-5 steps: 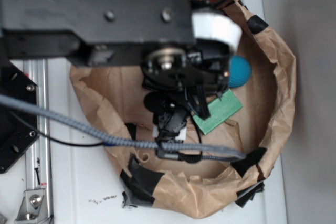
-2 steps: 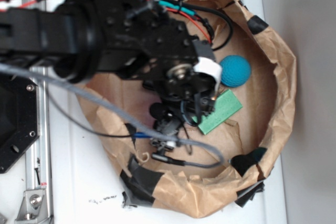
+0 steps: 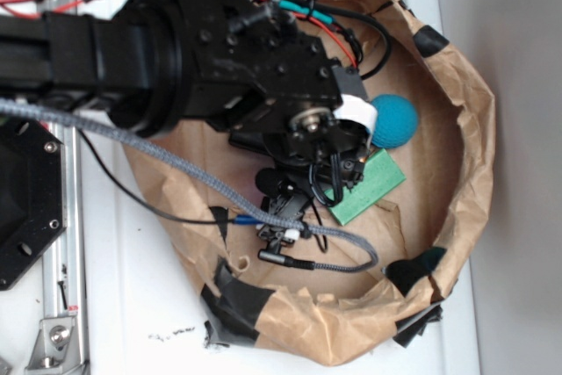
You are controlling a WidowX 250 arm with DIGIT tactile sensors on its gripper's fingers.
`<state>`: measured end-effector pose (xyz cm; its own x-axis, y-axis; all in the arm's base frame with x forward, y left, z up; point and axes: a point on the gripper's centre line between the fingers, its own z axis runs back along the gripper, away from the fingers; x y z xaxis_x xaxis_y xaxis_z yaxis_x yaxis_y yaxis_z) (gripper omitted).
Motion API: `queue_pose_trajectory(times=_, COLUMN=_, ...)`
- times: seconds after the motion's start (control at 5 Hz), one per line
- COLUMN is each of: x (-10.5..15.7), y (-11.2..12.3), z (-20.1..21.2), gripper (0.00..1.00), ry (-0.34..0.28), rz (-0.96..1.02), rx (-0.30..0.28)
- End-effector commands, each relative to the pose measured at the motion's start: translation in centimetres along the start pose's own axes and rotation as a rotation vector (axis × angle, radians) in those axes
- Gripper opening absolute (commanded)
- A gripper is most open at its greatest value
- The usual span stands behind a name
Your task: Grab the wood chip.
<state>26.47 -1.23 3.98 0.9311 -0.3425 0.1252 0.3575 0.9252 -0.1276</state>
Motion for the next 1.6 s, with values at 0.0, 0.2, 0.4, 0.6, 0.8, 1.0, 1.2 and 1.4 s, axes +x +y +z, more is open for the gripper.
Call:
queue_pose_trajectory(times=0.0, x=1.1, y=-0.4, z=0.9, gripper=1.0, ry=-0.034, rz=0.001, rx=0.017)
queue_pose_trajectory(times=0.2, x=1.0, y=2.0, z=-1.0, gripper=1.0, ry=-0.055, rz=0.033, rx=0.021)
queue_pose_trajectory(times=0.4, x=1.4, y=3.8, z=-2.4, gripper=1.0, ry=-0.078, rz=0.053, rx=0.038)
queue_pose_trajectory(times=0.6, x=1.7, y=4.3, z=-3.0, gripper=0.05, ry=-0.062, rz=0.07, rx=0.047)
queue_pose_trajectory(times=0.8, x=1.4, y=4.0, z=-2.5, gripper=0.0, ry=-0.056, rz=0.087, rx=0.047)
queue_pose_trajectory(times=1.0, x=1.2, y=3.2, z=-2.3, gripper=0.0, ry=-0.038, rz=0.076, rx=-0.004)
queue_pose_trajectory(times=1.2, x=0.5, y=1.4, z=0.2, gripper=0.0, ry=0.013, rz=0.086, rx=0.02)
queue_pose_trajectory(times=1.4, x=1.1, y=-0.8, z=4.9, gripper=0.0, ry=0.004, rz=0.09, rx=0.031)
